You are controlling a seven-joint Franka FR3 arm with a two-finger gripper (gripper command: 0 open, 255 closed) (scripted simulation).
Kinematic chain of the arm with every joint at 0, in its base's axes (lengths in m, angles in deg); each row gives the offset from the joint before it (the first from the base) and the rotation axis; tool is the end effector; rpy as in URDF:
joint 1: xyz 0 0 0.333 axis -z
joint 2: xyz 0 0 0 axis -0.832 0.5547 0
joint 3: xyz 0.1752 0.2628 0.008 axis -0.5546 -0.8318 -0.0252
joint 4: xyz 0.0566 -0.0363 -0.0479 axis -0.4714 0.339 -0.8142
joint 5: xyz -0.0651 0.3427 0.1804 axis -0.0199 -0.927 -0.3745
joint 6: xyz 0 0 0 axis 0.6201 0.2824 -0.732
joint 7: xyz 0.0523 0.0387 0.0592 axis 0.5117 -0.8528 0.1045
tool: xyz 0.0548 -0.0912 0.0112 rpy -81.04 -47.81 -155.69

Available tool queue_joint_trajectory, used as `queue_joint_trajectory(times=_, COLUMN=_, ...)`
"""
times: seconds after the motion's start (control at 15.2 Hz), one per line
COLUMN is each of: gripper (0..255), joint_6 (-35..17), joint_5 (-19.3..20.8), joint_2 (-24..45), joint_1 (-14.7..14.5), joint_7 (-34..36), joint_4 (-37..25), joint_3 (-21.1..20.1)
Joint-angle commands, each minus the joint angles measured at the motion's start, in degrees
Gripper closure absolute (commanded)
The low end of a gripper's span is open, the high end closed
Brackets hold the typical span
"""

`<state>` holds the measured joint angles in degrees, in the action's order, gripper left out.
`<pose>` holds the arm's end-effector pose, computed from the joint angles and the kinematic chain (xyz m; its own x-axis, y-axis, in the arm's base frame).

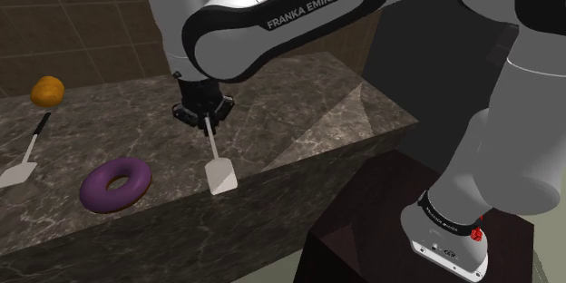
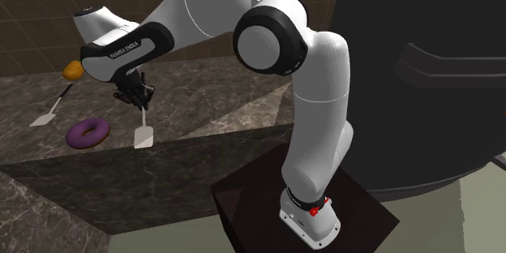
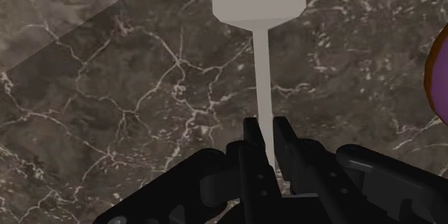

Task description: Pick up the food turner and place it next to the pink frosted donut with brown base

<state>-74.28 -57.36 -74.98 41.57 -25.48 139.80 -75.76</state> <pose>0.5188 0.3478 0.4320 0.9082 -0.4133 0.0659 -0.4142 -0.9102 -0.0003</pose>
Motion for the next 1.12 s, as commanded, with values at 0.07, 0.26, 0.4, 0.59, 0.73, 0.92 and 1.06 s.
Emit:
queue_joint_trajectory(times=0.07, gripper=255, joint_6=-2.2, joint_5=0.4, joint_2=0.7, joint_1=-0.1, joint_7=0.4, joint_4=1.5, joint_3=0.1)
queue_joint_trajectory(times=0.26, gripper=255, joint_6=-4.2, joint_5=0.9, joint_2=1.6, joint_1=-0.1, joint_7=0.8, joint_4=2.8, joint_3=0.3)
queue_joint_trajectory(times=0.4, gripper=255, joint_6=-5.5, joint_5=1.3, joint_2=2.2, joint_1=-0.2, joint_7=1.1, joint_4=3.6, joint_3=0.4)
queue_joint_trajectory(times=0.59, gripper=255, joint_6=-7.5, joint_5=1.9, joint_2=3.2, joint_1=-0.3, joint_7=1.6, joint_4=4.6, joint_3=0.6)
queue_joint_trajectory(times=0.73, gripper=255, joint_6=-8.8, joint_5=2.3, joint_2=3.9, joint_1=-0.4, joint_7=1.9, joint_4=5.3, joint_3=0.7)
queue_joint_trajectory(times=0.92, gripper=255, joint_6=-10.3, joint_5=2.8, joint_2=4.7, joint_1=-0.5, joint_7=2.3, joint_4=6.0, joint_3=0.9)
queue_joint_trajectory(times=1.06, gripper=255, joint_6=-10.3, joint_5=2.8, joint_2=4.7, joint_1=-0.5, joint_7=2.3, joint_4=6.0, joint_3=0.9)
